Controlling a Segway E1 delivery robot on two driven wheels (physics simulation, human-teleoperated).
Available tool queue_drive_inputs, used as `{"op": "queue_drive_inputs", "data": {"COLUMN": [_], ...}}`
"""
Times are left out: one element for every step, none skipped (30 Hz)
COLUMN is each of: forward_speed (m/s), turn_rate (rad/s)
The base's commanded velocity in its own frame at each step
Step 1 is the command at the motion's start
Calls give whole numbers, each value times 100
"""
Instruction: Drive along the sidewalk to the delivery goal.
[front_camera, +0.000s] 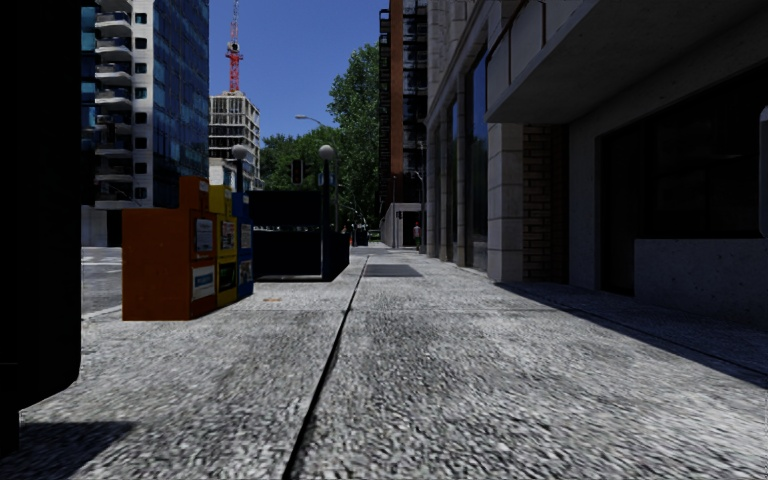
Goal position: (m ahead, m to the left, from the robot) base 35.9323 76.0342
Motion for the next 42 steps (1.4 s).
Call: {"op": "queue_drive_inputs", "data": {"forward_speed": [200, 200, 200, 200, 200, 200, 200, 200, 200, 200, 200, 200, 200, 200, 200, 200, 200, 200, 200, 200, 200, 200, 200, 200, 200, 200, 200, 200, 200, 200, 200, 200, 200, 200, 200, 200, 200, 200, 200, 200, 200, 200], "turn_rate": [0, 0, 0, 0, 0, 0, 0, 0, 0, 0, 0, 0, 0, 0, 0, 0, 0, 0, 0, 0, 0, 0, 0, 0, 0, 0, 0, 0, 0, 0, 0, 0, 0, 0, 0, 0, 0, 0, 0, 0, 0, 0]}}
